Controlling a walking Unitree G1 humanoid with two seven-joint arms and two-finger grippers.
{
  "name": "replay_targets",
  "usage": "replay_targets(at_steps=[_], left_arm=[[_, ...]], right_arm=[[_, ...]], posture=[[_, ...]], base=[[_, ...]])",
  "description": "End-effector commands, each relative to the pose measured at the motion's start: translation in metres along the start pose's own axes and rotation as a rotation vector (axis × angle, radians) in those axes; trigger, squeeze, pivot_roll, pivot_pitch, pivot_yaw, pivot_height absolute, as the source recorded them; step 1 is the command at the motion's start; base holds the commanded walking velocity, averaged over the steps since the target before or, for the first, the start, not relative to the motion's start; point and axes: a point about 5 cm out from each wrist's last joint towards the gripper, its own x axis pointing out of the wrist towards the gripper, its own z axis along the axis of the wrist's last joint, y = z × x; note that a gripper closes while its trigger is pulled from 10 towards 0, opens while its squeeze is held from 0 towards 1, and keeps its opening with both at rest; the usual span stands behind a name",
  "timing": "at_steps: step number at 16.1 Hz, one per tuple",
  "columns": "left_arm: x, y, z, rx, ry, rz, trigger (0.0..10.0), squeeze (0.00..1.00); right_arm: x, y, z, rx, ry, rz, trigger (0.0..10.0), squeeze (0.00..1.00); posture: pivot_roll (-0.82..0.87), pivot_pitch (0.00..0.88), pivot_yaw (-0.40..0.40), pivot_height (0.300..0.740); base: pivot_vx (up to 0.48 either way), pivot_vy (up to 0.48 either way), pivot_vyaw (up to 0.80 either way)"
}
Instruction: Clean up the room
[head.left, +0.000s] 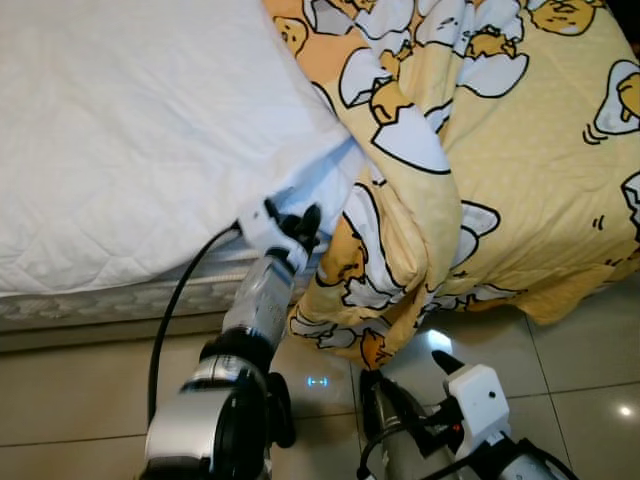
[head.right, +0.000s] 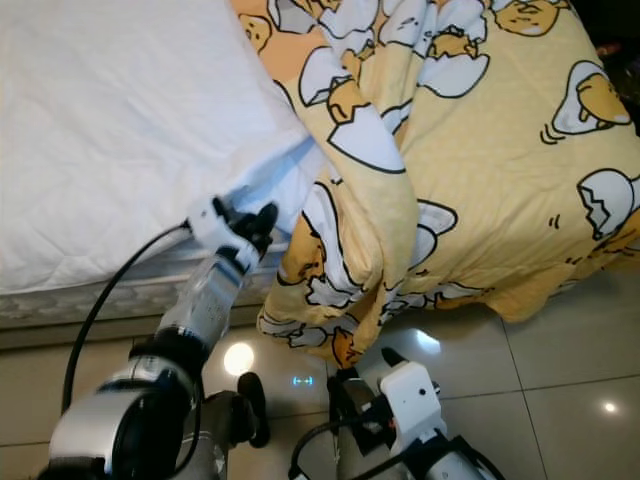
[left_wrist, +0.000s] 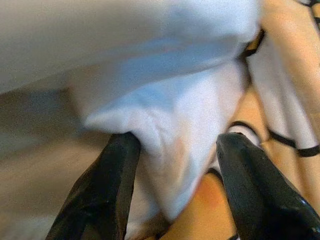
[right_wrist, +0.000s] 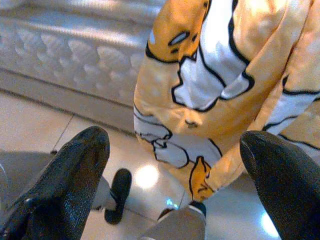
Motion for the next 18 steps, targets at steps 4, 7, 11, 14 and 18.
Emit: replay_targets(at_steps=[4, 7, 11, 14, 18], left_arm=[[0.005, -0.007, -0.003, -0.02, 0.019, 0.023, 10.0, 1.0], [0.005, -0.003, -0.009, -0.031, 0.051, 0.077, 10.0, 1.0], [0.007, -0.002, -0.009, -0.056, 0.077, 0.109, 10.0, 0.0], [0.011, -0.005, 0.0, -0.014, 0.068, 0.109, 1.6, 0.0], [0.006, 0.009, -0.005, 0.129, 0.13, 0.187, 0.0, 0.0]], right_arm=[[-0.003, 0.002, 0.0, 0.015, -0.002, 0.011, 10.0, 0.01], [-0.004, 0.005, 0.0, 0.02, 0.004, 0.02, 10.0, 0.01], [-0.009, 0.009, 0.001, 0.023, 0.013, 0.026, 10.0, 0.0], [-0.01, 0.012, 0.001, 0.027, 0.016, 0.025, 10.0, 0.01], [-0.01, 0.014, 0.0, 0.034, 0.024, 0.019, 10.0, 0.01]], posture=[[-0.39, 0.35, 0.02, 0.731], [-0.4, 0.36, 0.014, 0.731], [-0.41, 0.372, 0.01, 0.731], [-0.42, 0.376, 0.016, 0.731], [-0.41, 0.381, 0.022, 0.731]], base=[[0.0, 0.0, 0.0], [0.0, 0.0, 0.0], [0.0, 0.0, 0.0], [0.0, 0.0, 0.0], [0.0, 0.0, 0.0]])
